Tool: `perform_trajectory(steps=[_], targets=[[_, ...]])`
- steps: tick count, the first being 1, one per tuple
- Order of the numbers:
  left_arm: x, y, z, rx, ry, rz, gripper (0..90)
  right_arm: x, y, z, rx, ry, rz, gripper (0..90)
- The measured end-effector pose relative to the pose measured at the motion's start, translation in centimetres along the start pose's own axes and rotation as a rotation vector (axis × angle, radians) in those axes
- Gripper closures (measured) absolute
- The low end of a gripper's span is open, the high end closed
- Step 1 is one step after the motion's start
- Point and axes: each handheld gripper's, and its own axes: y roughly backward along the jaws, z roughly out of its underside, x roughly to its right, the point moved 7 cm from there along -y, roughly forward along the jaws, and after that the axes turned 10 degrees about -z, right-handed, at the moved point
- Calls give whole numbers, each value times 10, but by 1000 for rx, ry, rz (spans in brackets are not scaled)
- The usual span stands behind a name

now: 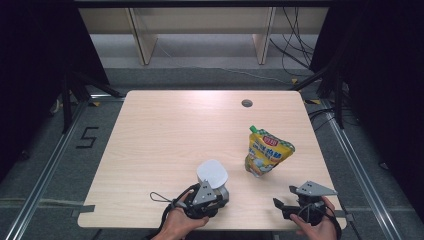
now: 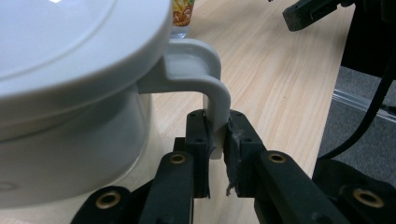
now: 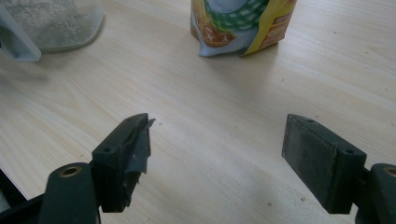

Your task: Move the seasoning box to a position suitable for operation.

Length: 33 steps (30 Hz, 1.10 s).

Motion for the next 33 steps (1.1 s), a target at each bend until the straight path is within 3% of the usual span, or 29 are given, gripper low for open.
perform_trajectory(steps=[2,3,4,9,11,13,17,20,21,24,31,32,33], targets=[[-4,5,2,-15,-58,-6,797,-1,0,0,2,-5,-1,249],[-4,7,3,-23,-56,6,799,-2,1,1,-7,-17,-1,249],[-6,9,5,-31,-62,6,802,1,2,0,-4,16,10,250],[-13,25,15,-28,-83,35,812,1,2,2,4,-11,4,249],[-16,32,21,-22,-104,34,811,2,2,1,4,5,14,250],[-21,37,24,-9,-91,25,817,0,2,1,0,-9,-9,253],[-28,45,29,-11,-145,24,817,-2,1,-1,13,5,-2,253],[-30,47,31,-1,-144,53,818,-2,1,-1,17,16,-9,253],[-34,49,32,-15,-168,59,817,-1,2,-1,9,25,9,253],[-38,54,35,-8,-175,69,811,0,3,-1,12,25,9,253],[-54,63,42,-5,-156,31,815,-3,0,-1,16,19,-15,253],[-58,65,44,-26,-166,22,821,-5,0,0,14,-3,-10,253],[-60,66,45,-16,-163,17,821,-5,0,0,14,-3,-10,253]])
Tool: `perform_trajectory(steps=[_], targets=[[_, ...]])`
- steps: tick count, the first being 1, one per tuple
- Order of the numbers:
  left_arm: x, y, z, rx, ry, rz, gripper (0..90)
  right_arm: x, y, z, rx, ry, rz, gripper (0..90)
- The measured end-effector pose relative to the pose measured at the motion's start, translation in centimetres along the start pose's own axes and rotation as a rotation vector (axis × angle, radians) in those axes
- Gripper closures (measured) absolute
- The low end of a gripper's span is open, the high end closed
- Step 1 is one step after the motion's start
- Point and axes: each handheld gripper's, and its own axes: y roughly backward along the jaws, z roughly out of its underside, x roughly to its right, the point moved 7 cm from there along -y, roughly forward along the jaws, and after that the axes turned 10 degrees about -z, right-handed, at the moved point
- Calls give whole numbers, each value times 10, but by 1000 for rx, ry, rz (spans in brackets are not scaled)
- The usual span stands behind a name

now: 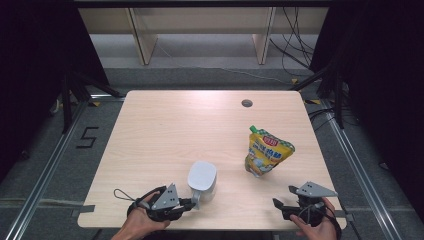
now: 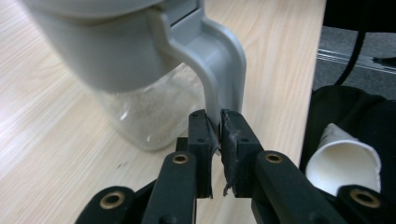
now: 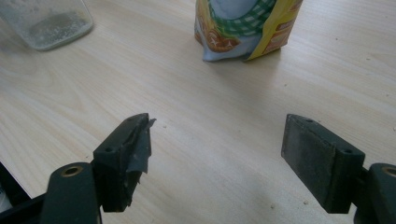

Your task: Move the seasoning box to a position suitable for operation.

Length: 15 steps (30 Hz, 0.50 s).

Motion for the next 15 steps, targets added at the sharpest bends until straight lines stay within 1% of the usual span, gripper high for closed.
perform_trajectory(steps=[1,2,3,4,5,6,7,8,9,11,12,13,14,15], targets=[[-2,2,1,-10,4,-4,825,-2,0,0,-5,-20,-13,253],[-4,3,2,-13,4,-8,830,-2,0,0,-6,-19,-13,253],[-6,3,3,-17,-2,-13,834,0,0,0,1,4,1,253],[-8,4,3,-14,-3,-23,836,1,0,0,2,4,7,253],[-8,4,3,-15,2,-16,838,2,1,-1,-2,27,8,253],[-9,4,4,-22,1,-15,841,0,1,-1,-2,14,-9,253],[-10,5,4,-18,-1,-24,841,0,1,-1,-2,14,-9,253],[-12,5,5,-19,-7,-31,841,-1,0,-1,6,1,-5,253],[-13,5,5,-18,0,-30,841,-1,0,-1,6,1,-5,253],[-17,6,7,-27,7,-43,844,-2,0,-1,5,-1,-8,253],[-20,6,7,-18,11,-59,846,-2,0,0,3,-2,-7,253],[-24,7,8,-20,20,-69,849,-2,0,0,4,-2,-7,253],[-26,8,10,-28,38,-73,853,-1,0,0,4,-2,-5,253],[-30,7,11,-20,50,-95,856,-1,0,-1,7,0,-6,253]])
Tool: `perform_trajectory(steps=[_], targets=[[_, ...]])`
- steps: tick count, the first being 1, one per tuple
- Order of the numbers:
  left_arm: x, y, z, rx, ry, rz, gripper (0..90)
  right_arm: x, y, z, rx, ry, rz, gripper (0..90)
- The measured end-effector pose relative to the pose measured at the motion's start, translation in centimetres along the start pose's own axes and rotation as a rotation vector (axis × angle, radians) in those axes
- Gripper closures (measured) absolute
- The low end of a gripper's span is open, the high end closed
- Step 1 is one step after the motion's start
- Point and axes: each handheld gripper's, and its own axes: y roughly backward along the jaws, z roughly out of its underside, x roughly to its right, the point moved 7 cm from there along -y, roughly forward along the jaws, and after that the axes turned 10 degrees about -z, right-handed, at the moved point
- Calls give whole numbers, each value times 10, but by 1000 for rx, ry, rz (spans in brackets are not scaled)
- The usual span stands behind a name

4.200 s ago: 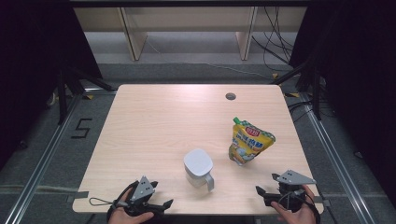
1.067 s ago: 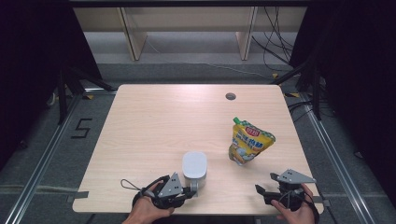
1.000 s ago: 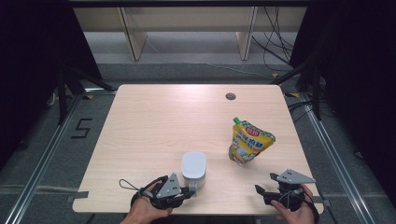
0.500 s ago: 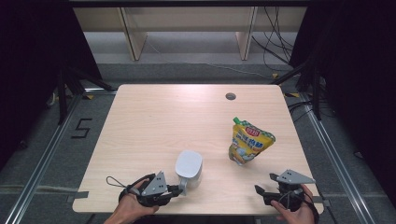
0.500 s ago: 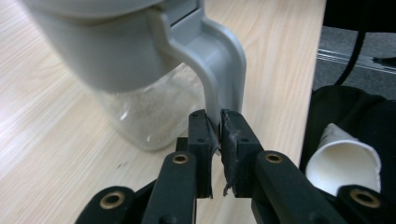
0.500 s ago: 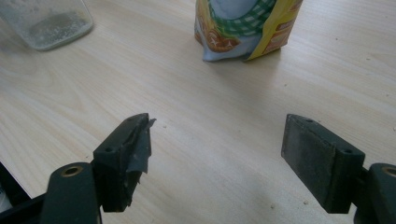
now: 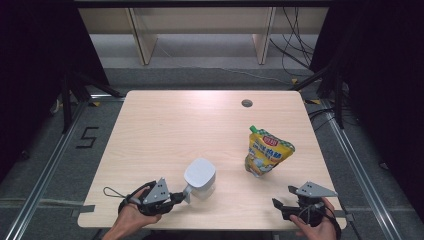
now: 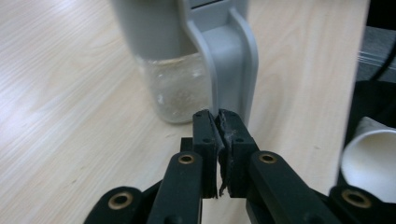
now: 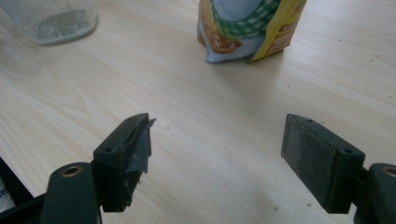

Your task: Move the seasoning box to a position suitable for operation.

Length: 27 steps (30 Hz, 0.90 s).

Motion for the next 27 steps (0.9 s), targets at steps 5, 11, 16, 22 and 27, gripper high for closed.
perform_trajectory(steps=[5,11,16,22,27], targets=[[-5,2,2,-16,52,-32,784,0,0,0,0,1,0,253],[-1,16,-3,-1,110,-53,553,0,1,0,1,-6,-1,253],[1,14,-7,11,146,-86,485,1,0,0,-8,10,-3,253],[6,-1,-14,13,199,-102,455,1,0,0,-19,14,-20,252],[11,-9,-19,16,187,-124,489,2,1,0,-14,23,-11,252]])
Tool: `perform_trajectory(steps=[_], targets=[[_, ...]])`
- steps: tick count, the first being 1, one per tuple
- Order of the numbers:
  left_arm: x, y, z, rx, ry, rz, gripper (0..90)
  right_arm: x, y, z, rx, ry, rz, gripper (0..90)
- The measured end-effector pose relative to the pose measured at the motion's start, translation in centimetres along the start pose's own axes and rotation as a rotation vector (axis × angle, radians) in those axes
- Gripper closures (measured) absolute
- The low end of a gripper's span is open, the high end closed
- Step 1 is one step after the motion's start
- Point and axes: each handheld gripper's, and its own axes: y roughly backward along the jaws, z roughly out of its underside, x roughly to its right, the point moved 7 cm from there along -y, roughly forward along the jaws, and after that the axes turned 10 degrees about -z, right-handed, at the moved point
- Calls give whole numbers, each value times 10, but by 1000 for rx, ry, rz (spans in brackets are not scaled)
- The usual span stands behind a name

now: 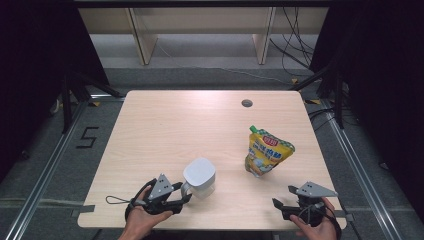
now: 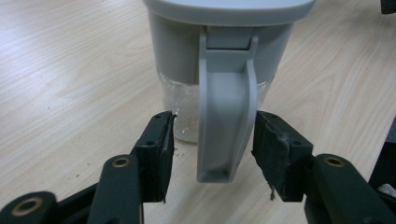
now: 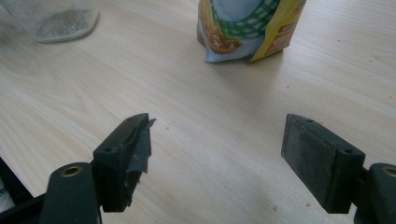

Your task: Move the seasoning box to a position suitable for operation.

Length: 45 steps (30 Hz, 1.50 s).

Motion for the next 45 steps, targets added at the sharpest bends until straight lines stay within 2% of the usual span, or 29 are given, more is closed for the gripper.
perform_trajectory(steps=[1,2,3,5,6,7,8,9,13,14,15,16,18,19,20,21,22,26,28,29,30,31,32,33,38,39,40,42,45], targets=[[0,-1,0,2,-7,3,505,-3,-1,0,10,-35,3,252],[0,-2,-1,3,-7,0,518,-4,-1,1,-4,-36,-1,253],[0,-4,-1,5,-10,-3,540,-2,-1,0,9,-12,6,252],[-1,-6,-2,13,-10,-7,554,-3,-1,0,9,-32,6,252],[-3,-6,-2,4,-24,-15,578,-2,-1,0,10,-12,8,252],[-2,-7,-2,6,-8,-7,586,-1,-1,0,9,-12,7,253],[-1,-7,-2,8,-14,3,600,-1,-1,0,9,-11,6,252],[-2,-6,-2,-2,-30,-3,618,-3,-1,1,1,-27,-4,252],[-11,-3,-1,-11,-69,-23,669,-2,-1,0,8,-12,4,252],[-12,-3,-1,-10,-48,-24,670,-3,-1,1,7,-30,4,252],[-15,-3,-1,-8,-53,-23,671,-2,-1,0,9,-11,5,252],[-16,-4,0,-8,-32,-26,672,-1,-1,0,8,-9,3,252],[-19,-3,0,-14,-63,-20,674,0,-1,0,6,2,0,252],[-18,-4,-1,-8,-34,-22,675,0,-1,0,6,3,0,252],[-18,-3,0,-15,-30,-17,676,0,-2,0,5,4,-1,252],[-18,-3,0,-16,-30,-15,678,-1,-2,0,5,4,-1,252],[-19,-3,0,-21,-52,-11,678,-1,-2,0,5,4,-1,252],[-21,-5,-1,-5,-52,19,681,-1,-2,0,5,4,-4,252],[-24,-3,0,-31,-106,29,683,-1,-2,0,4,4,-5,252],[-20,-3,0,-27,-84,50,683,-1,-2,0,4,4,-5,252],[-19,-2,-1,-18,-94,56,684,-1,-2,0,5,4,-5,252],[-17,-2,0,-24,-72,59,684,-1,-3,0,6,1,-5,252],[-17,-1,1,-19,-91,70,684,-1,-3,0,6,1,-5,252],[-13,-2,0,-8,-82,93,684,-1,-3,0,5,1,-6,252],[1,0,1,-17,-133,144,684,-1,-3,0,5,0,-5,252],[4,0,0,-9,-129,149,685,-1,-3,0,5,0,-5,252],[6,1,0,-15,-148,163,685,-1,-3,0,4,0,-7,252],[10,1,0,-8,-154,182,685,-2,-3,1,-3,-14,-14,253],[14,-1,-1,8,-166,200,685,-1,-3,0,6,1,-5,252]])
